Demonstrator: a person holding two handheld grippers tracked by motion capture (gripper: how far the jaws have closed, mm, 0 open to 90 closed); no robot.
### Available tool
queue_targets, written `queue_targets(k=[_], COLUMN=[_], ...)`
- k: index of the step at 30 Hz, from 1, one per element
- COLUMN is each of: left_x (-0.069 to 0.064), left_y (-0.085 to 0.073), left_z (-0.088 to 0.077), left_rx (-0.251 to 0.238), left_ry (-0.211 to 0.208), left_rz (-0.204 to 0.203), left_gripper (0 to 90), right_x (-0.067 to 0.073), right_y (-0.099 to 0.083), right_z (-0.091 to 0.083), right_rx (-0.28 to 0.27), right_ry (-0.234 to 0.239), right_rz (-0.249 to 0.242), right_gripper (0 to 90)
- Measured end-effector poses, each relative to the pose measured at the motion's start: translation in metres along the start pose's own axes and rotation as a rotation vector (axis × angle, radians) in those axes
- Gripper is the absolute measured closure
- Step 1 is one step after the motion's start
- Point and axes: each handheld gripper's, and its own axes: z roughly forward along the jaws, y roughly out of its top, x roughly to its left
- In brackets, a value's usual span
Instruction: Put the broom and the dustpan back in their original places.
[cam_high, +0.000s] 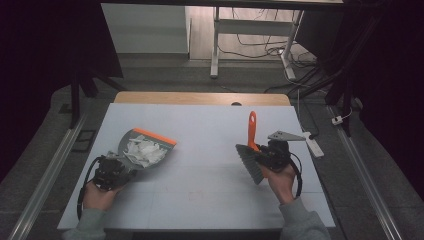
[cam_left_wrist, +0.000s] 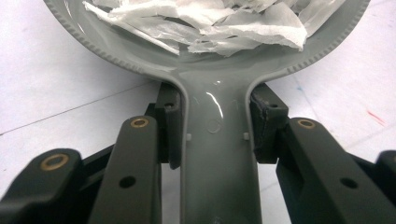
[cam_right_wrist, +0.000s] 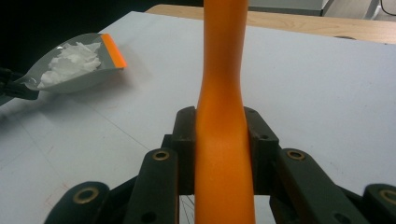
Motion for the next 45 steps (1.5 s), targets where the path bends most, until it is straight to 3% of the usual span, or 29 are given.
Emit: queue_targets(k=[18,35,41,45], left_x=[-0.004,-0.016,-0.022,-0.024], left_y=[0.003,0.003,0.001,0.0], left_z=[0.014,0.021,0.019,0.018], left_rx=[0.013,0.021,0.009,0.008], left_ry=[0.068,0.071,0.059,0.054], left_rz=[-0.11,-0.142,-0.133,-0.126], left_gripper=[61.7,60.7,49.2,41.0], right_x=[0.001,0.001,-0.002,-0.009], right_y=[0.001,-0.001,-0.002,-0.004], right_z=[-0.001,0.003,0.004,0.008], right_rx=[-0.006,0.004,0.009,0.015], right_ry=[0.007,0.004,0.001,0.01], right_rz=[0.006,0.005,0.012,0.042], right_gripper=[69.7,69.8,69.7,69.7])
